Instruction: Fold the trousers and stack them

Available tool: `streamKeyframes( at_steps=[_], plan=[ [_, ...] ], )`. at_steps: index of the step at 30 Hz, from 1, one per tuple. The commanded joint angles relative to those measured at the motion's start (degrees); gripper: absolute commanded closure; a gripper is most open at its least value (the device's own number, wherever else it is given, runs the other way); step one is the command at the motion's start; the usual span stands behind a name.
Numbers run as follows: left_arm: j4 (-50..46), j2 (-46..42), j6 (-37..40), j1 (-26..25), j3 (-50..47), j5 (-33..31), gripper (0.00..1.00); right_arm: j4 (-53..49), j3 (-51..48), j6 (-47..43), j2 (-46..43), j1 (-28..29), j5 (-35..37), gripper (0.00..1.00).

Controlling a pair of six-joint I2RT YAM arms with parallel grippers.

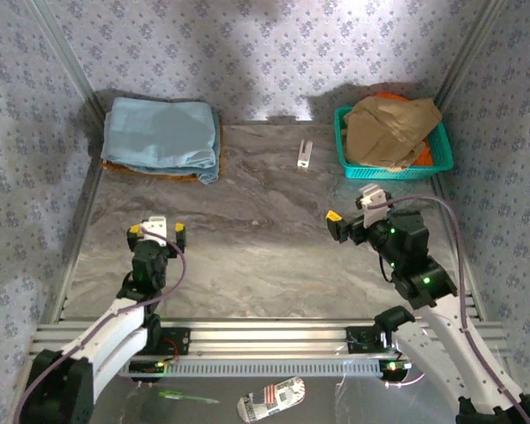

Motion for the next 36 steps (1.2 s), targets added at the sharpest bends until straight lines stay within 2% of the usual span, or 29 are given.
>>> streamKeyframes(
  at_steps=[1, 2, 4, 7, 10, 12, 14, 15, 17, 19, 21, 22, 27, 32, 36],
  plan=[
    [17.6, 5.2, -0.9, 8.1, -1.7, 7.8, 0.0, 4.7, -3.4, -1.2, -0.2, -0.5, 2.5, 0.0],
    [21.4, 8.8, -3.1, 11.5, -2.3, 11.2, 0.0, 6.1, -4.7, -1.0, -0.3, -0.6, 3.6, 0.0],
    [28.4, 16.2, -6.4, 15.0, -2.3, 13.1, 0.0, 8.6, -6.9, -0.4, -0.3, -0.9, 5.1, 0.0],
    [34.5, 25.8, -7.9, 15.7, 0.9, 14.2, 0.0, 9.9, -8.6, 0.4, -0.3, -1.6, 5.4, 0.0],
    [32.1, 30.5, -5.5, 16.1, 5.1, 16.9, 0.0, 9.4, -9.3, -0.1, -0.7, -2.4, 4.9, 0.0],
    [37.6, 37.2, -5.4, 16.7, 5.7, 18.1, 0.0, 9.4, -10.3, -0.9, -1.3, -3.1, 5.4, 0.0],
    [48.9, 47.1, -5.8, 17.1, 6.0, 18.3, 0.0, 11.2, -12.2, -0.7, -1.9, -4.0, 6.3, 0.0],
    [49.2, 47.5, -5.6, 17.3, 5.9, 19.2, 0.0, 12.5, -13.3, -0.5, -2.1, -4.5, 6.6, 0.0],
    [35.7, 41.1, -5.1, 17.3, 8.1, 20.4, 0.0, 15.1, -15.5, 0.0, -2.1, -5.4, 7.4, 0.0],
    [36.0, 44.2, -3.9, 17.4, 10.7, 23.7, 0.0, 18.2, -17.8, -0.3, -2.0, -6.3, 8.0, 0.0],
    [22.1, 42.4, -2.0, 17.4, 16.4, 27.8, 0.0, 22.8, -20.9, -1.4, -2.7, -7.2, 8.5, 0.0],
    [18.3, 43.3, -1.0, 17.1, 19.1, 29.9, 0.0, 25.6, -22.7, -1.7, -2.9, -7.6, 8.6, 0.0],
    [16.8, 43.7, -2.2, 17.4, 20.4, 27.8, 0.0, 45.6, -32.0, -0.7, 2.3, -12.6, 9.6, 0.0],
    [16.7, 43.7, -2.2, 17.3, 20.4, 27.5, 0.0, 54.4, -28.7, 3.4, 21.2, -21.4, 3.7, 0.0],
    [16.5, 43.6, -2.4, 17.2, 20.5, 26.7, 0.0, 67.5, -27.4, 3.5, 37.5, -22.2, 3.7, 0.0]
  ],
)
